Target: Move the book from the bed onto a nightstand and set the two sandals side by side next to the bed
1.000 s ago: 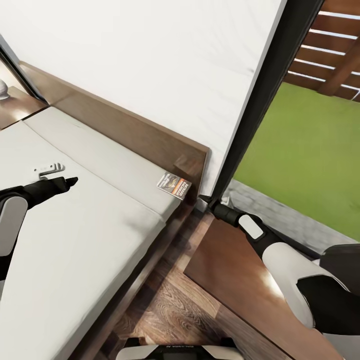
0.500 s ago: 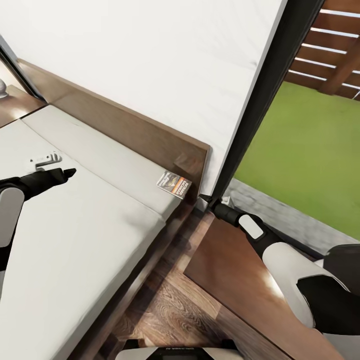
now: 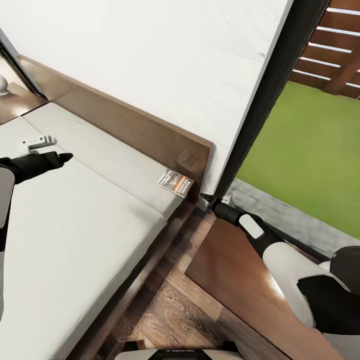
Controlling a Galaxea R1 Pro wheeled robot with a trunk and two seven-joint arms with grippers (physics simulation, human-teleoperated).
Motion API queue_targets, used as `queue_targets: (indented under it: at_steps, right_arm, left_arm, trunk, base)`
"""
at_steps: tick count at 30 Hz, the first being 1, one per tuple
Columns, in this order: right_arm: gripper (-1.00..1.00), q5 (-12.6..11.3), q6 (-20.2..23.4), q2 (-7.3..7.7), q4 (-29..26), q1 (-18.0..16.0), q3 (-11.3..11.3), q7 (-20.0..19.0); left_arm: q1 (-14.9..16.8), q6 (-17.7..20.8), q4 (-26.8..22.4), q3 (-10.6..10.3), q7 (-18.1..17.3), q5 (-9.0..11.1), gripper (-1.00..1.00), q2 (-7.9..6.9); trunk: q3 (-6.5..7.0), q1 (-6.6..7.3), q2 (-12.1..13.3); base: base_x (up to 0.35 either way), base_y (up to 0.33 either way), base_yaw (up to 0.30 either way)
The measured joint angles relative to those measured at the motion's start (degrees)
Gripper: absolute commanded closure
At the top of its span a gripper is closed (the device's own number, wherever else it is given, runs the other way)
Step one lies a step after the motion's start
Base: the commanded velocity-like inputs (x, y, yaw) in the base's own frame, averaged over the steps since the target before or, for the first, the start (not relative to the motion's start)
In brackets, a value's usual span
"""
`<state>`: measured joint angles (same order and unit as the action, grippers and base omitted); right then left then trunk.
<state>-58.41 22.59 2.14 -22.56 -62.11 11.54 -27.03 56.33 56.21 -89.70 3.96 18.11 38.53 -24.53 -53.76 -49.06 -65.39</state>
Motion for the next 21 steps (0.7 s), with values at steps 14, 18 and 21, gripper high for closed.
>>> queue_targets:
  at_steps: [14,18,21]
  right_arm:
    - [-1.0,-0.1,0.1,0.01,-0.3,0.0,0.0,-0.1]
    - [-1.0,-0.1,0.1,0.01,-0.3,0.0,0.0,-0.1]
    - [-1.0,-0.1,0.1,0.0,-0.3,0.0,0.0,-0.1]
  left_arm:
    - [0.1,0.0,0.0,0.0,0.0,0.0,-1.0,-0.15]
    - [0.1,0.0,0.0,0.0,0.0,0.0,-1.0,-0.15]
    - [0.1,0.0,0.0,0.0,0.0,0.0,-1.0,-0.16]
  trunk:
    - [-2.51,-3.08,-5.6]
    - [-3.23,-3.95,-7.2]
    - [-3.77,-4.61,-8.4]
  base:
    - [0.0,0.0,0.088]
    - [0.0,0.0,0.002]
    - [0.0,0.0,0.0]
